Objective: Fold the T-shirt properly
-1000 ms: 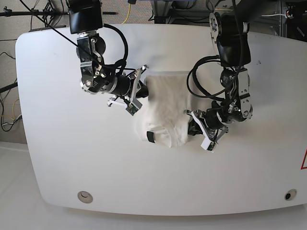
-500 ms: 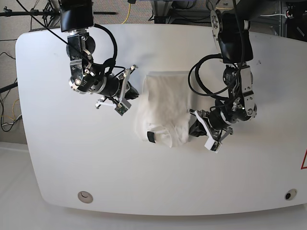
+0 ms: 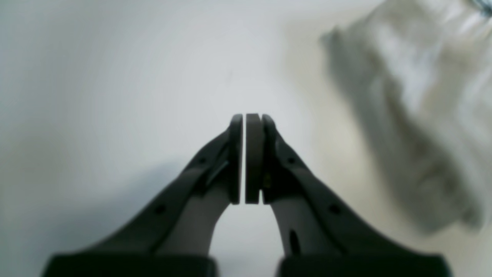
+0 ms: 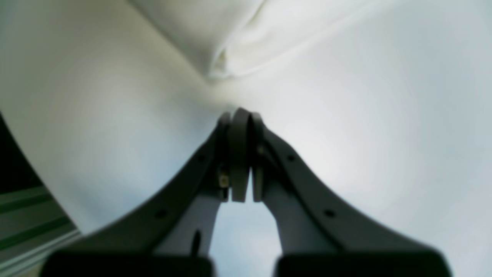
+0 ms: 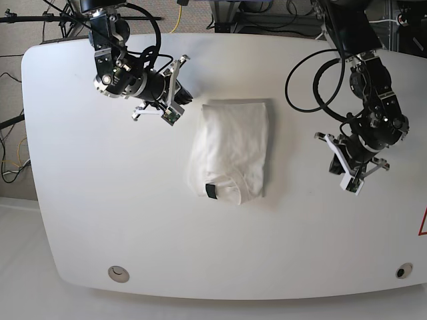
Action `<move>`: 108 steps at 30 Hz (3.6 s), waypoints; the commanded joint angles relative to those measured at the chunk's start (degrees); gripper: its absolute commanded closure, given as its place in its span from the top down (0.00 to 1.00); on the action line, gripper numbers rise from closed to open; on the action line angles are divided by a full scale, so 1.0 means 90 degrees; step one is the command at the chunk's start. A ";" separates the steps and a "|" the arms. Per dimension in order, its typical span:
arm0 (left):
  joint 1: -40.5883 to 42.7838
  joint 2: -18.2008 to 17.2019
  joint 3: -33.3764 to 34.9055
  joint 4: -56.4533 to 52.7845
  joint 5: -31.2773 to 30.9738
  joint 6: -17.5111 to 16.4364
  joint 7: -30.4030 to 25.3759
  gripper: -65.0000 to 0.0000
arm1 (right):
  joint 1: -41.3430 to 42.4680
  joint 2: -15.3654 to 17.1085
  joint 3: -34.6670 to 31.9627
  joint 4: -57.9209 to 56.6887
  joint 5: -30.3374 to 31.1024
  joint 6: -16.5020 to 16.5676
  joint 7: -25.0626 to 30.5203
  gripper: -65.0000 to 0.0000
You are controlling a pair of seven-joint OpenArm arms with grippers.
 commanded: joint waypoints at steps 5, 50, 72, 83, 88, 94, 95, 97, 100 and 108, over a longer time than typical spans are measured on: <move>0.0596 -0.0073 -0.0016 0.0512 0.0328 -0.0006 0.0052 0.00 | -0.0199 -0.0286 -0.0151 0.0492 0.0109 0.0014 0.0097 0.00; 0.1720 -0.0063 -0.0798 0.0512 0.0494 -0.0006 0.0052 0.00 | 0.2595 -0.1371 -0.1655 -0.2546 0.0041 0.0014 0.0146 0.00; 0.1720 -0.0073 -0.0886 0.0512 0.0494 -0.0006 0.0052 0.00 | 0.3503 -0.1595 -0.1645 -0.3630 0.0041 0.0014 0.0605 0.00; 0.1671 -0.0366 -0.1208 0.0541 0.0484 -0.0006 0.0052 0.00 | 0.2761 -0.0999 -0.1470 -0.1813 0.0070 0.0014 0.0058 0.00; 0.1661 -0.0630 -0.1618 0.0541 0.0494 -0.0006 0.0052 0.00 | 0.2321 -0.0775 -0.0659 -0.1110 0.0041 0.0014 -0.0167 0.00; 0.1700 -0.0952 -0.2224 0.0521 0.0504 -0.0006 0.0052 0.00 | 0.1960 -0.0228 0.0552 -0.0758 0.0041 0.0014 -0.0508 0.00; 0.1710 -0.1030 -0.2361 0.0521 0.0504 -0.0006 0.0052 0.00 | 0.1862 -0.0071 0.0777 -0.0680 0.0041 0.0014 -0.0557 0.00; 0.1730 -0.1128 -0.2556 0.0521 0.0513 -0.0006 0.0052 0.00 | 0.1686 0.0182 0.1148 -0.0553 0.0041 0.0014 -0.0596 0.00; 0.1935 -0.1265 -0.2898 0.0521 0.0513 -0.0006 0.0052 0.00 | 0.1315 0.0603 0.1881 -0.0299 0.0041 0.0014 -0.0626 0.00; 0.2413 -0.1353 -0.3718 0.0521 0.0699 -0.0006 0.0052 0.00 | 0.0065 0.1394 0.3952 -0.0084 0.0031 0.0014 -0.0626 0.00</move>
